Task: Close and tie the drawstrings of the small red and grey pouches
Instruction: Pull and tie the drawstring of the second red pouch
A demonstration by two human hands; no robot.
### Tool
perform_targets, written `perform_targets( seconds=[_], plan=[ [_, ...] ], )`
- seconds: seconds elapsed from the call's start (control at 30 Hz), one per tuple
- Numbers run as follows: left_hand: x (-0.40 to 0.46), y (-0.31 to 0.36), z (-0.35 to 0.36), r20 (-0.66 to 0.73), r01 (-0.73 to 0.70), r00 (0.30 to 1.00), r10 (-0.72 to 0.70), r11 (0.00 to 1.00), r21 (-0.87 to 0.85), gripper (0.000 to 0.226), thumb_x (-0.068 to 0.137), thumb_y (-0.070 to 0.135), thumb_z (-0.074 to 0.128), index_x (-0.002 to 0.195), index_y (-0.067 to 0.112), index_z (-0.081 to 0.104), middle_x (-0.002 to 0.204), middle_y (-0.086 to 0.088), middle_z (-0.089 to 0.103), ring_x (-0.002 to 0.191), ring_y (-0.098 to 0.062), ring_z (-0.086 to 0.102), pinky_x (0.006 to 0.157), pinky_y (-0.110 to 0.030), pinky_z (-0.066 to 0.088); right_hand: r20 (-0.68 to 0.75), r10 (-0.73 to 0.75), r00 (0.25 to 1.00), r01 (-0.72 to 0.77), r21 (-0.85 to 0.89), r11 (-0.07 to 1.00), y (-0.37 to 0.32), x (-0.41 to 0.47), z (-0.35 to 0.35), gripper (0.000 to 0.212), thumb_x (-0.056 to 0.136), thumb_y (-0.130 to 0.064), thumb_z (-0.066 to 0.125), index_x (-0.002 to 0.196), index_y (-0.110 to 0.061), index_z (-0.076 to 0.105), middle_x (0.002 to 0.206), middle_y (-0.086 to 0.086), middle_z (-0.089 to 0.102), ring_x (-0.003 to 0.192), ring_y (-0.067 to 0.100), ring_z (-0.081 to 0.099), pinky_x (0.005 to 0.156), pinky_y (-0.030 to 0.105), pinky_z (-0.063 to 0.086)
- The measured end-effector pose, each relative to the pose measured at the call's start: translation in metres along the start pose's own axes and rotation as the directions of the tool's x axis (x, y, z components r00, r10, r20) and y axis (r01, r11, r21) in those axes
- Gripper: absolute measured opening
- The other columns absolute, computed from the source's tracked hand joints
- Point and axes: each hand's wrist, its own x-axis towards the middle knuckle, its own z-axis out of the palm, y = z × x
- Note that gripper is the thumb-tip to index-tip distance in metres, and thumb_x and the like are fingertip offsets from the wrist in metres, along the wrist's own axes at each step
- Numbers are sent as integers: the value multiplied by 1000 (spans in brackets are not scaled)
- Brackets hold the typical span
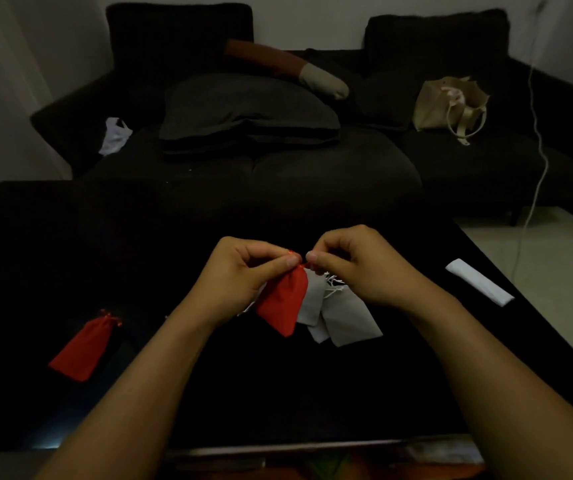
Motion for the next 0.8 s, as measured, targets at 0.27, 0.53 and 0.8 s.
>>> perform_targets(
  seconds=[0.27,0.53,0.8],
  plan=[
    [-3,4,-2,186,-21,983,-7,989,146,20,97,14,55,102,10,74,94,-5,75,85,-11,70,75,-19,53,-19,-133,991,134,12,991,-9,-3,3,13,86,-17,76,96,-24,71,76,-3,73,72,5,71,74,28,59],
    [-6,3,-3,268,-21,962,-59,958,286,17,96,16,59,99,12,75,93,-6,75,91,-22,70,83,-37,55,164,-73,984,93,-122,988,-7,-2,4,12,90,-23,71,87,-34,66,68,-8,68,66,3,66,64,27,52],
    [-6,3,-4,306,-42,950,-59,949,313,19,97,11,57,102,10,75,96,-3,75,93,-18,69,84,-30,53,161,-67,985,99,-199,975,-6,-1,7,10,91,-23,70,89,-33,67,70,-9,64,67,1,62,61,22,48]
  ],
)
